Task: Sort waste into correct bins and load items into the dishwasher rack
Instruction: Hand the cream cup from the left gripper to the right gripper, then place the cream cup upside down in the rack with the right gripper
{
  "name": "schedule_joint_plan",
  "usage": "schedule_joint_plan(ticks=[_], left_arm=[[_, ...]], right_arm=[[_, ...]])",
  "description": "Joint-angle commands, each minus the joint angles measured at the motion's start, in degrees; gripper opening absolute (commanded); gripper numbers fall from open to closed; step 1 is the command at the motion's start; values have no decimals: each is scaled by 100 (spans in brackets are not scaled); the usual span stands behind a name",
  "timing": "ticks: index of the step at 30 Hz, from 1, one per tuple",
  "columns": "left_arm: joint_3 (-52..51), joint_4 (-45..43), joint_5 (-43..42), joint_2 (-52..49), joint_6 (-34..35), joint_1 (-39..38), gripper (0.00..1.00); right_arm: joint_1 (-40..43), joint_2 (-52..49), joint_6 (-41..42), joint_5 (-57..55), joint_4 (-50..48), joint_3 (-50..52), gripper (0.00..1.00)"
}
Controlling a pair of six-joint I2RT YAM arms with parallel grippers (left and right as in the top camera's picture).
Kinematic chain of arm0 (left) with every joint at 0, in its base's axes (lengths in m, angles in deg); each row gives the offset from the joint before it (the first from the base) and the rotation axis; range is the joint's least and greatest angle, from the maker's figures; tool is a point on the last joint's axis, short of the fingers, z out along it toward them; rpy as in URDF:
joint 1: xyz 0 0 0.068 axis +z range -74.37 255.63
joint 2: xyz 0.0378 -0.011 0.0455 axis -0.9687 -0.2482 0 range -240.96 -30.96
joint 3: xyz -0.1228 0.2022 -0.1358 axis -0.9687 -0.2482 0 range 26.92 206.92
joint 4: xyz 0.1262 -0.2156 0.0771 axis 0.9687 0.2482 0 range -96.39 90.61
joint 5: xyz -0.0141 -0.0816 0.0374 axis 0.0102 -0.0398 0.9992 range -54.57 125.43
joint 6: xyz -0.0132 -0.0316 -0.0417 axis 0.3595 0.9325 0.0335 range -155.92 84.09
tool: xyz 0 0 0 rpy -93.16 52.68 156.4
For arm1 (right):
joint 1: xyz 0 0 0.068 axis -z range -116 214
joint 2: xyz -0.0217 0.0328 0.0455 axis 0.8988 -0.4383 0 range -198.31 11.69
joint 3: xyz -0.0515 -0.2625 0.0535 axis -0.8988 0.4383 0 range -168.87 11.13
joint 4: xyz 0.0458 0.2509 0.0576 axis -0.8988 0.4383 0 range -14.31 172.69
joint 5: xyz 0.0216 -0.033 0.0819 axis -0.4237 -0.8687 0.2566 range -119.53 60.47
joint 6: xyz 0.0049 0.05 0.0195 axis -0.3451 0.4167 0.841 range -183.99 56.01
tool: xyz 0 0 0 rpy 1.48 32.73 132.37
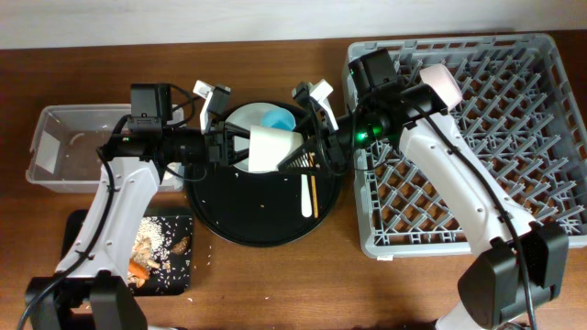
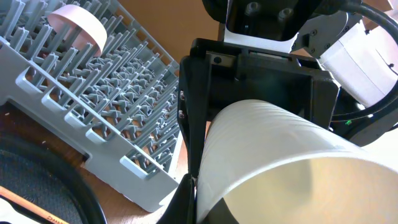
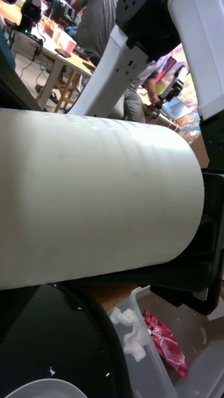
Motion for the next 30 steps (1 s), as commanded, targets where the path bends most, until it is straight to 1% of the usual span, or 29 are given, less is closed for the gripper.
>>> schedule_joint_plan(ticks=[1,4,5,6,7,8,9,10,12,13,15,17,21,22,23,24,26,27,28,29,30], left_arm=[[9,28,114,-31,-55,48,0],[9,31,114,-31,-57,48,0],[9,31,114,-31,-57,48,0],[9,31,114,-31,-57,48,0],[9,31,114,-31,-57,48,0],[9,46,140,-31,-57,48,9],[9,125,310,-31,-55,48,24],[9,378,791,-31,-57,48,28],[9,608,1335,-28,-57,48,31],[9,634,1362,-28,-57,48,31],[9,678,1366,-31,-59,48,31],[9,680,1384,-28,-57,48,31],[9,717,2072,-31,-52,105,32],[9,717,2114,-31,-50,177,33],[9,717,2138,-31,-50,260,33],[9,721,2299,-31,-11,317,37],[9,868,2741,-31,-13,426,37],[9,942,2907,-28,-13,448,37],[9,981,3032,-28,-13,448,37],[9,1025,3145,-31,-11,448,37],[9,1091,3303,-31,-11,448,37]], right_arm=[[2,-20,-33,380,-133,-26,68],[2,-20,-33,629,-328,-26,67],[2,-20,-33,623,-328,-26,61],[2,-20,-33,623,-326,-26,50],[2,-20,-33,623,-328,-26,45],[2,-20,-33,621,-328,-26,43],[2,-20,-33,621,-354,-26,42],[2,-20,-31,621,-433,-26,38],[4,-20,-31,614,-476,-26,36],[20,-20,-31,616,-503,-26,35],[162,-20,269,616,-629,-26,34],[232,-20,271,619,-627,-26,34],[247,-20,271,619,-632,-55,34],[291,-20,400,619,-660,-94,34],[378,-11,861,616,-953,-114,34],[463,0,1287,597,-1287,-131,34],[610,37,1843,-177,-1392,-247,33],[680,101,2168,-872,-1388,-295,33],[723,173,2343,-1300,-1362,-295,32],[804,284,2553,-1840,-1222,-297,29],[984,490,2688,-2566,-881,-317,28]])
